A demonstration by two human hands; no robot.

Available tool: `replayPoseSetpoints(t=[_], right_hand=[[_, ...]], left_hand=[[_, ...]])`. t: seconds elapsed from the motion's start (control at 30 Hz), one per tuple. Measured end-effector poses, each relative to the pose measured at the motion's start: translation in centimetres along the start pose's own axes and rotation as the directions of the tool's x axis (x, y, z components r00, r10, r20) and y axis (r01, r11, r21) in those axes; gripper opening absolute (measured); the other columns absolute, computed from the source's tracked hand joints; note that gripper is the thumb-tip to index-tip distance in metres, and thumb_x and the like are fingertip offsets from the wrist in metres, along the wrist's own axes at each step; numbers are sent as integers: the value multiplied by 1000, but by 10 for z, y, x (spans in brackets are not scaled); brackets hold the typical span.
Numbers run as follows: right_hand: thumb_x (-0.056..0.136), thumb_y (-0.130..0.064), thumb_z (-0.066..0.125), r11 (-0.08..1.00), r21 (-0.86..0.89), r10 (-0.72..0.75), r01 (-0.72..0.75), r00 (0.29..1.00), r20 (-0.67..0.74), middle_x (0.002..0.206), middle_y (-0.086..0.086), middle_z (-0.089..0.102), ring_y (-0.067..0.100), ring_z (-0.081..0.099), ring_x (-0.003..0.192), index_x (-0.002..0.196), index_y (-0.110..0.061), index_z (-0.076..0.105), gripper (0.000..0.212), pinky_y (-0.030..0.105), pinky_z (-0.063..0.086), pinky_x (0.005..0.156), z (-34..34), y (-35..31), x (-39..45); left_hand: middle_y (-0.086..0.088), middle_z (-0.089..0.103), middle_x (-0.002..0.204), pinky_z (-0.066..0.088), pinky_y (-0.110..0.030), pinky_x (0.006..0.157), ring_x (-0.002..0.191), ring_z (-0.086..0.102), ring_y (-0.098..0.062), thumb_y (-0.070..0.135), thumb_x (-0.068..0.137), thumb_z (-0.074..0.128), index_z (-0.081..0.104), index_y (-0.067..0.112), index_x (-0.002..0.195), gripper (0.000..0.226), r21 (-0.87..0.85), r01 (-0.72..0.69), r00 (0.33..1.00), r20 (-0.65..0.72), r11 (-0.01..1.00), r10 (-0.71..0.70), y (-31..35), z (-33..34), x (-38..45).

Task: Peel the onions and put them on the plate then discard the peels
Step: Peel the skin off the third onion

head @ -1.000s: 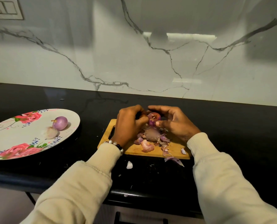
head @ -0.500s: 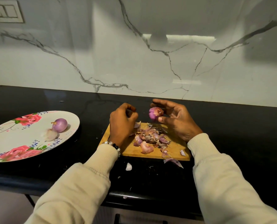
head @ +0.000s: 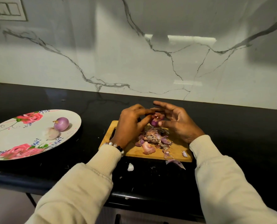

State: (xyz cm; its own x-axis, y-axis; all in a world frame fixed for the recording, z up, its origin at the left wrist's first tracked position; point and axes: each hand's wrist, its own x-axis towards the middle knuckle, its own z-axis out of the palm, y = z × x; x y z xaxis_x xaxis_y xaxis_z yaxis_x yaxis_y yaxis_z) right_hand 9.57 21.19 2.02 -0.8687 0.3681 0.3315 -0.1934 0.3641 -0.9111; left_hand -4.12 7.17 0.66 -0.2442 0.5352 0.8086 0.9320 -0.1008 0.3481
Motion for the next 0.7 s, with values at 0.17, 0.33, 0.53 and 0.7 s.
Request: replayPoseSetpoints(t=[0.17, 0.33, 0.53, 0.7], right_hand=[[82, 15, 66, 996, -75, 46, -45, 999, 14, 123, -2, 69, 12, 61, 121, 141, -21, 50, 71, 43, 49, 104, 2, 0, -1], [81, 18, 66, 998, -37, 51, -51, 999, 6, 124, 5, 69, 20, 63, 119, 143, -17, 48, 73, 45, 52, 100, 4, 0, -1], [79, 16, 69, 999, -3, 43, -43, 999, -11, 122, 6, 70, 23, 63, 119, 143, -18, 47, 76, 52, 49, 103, 4, 2, 1], [77, 16, 70, 1000, -1, 5, -5, 1000, -24, 122, 9, 69, 23, 62, 120, 142, -16, 47, 76, 52, 46, 106, 4, 3, 2]], left_hand=[[-5, 70, 90, 55, -38, 64, 74, 65, -18, 15, 86, 71, 74, 11, 107, 22, 109, -86, 993, 92, 990, 76, -2, 0, -5], [-6, 69, 90, 56, -40, 59, 73, 67, -22, 29, 88, 55, 73, 8, 103, 31, 190, -147, 987, 92, 971, 131, 0, 0, -4], [-7, 64, 87, 52, -39, 49, 63, 61, -24, 36, 87, 48, 66, 7, 92, 34, 274, -111, 993, 61, 955, 98, 2, 3, -4], [0, 60, 88, 49, -41, 64, 74, 57, -18, 20, 86, 65, 62, 12, 90, 10, 141, 119, 990, 56, 983, -128, 3, 4, -3]])
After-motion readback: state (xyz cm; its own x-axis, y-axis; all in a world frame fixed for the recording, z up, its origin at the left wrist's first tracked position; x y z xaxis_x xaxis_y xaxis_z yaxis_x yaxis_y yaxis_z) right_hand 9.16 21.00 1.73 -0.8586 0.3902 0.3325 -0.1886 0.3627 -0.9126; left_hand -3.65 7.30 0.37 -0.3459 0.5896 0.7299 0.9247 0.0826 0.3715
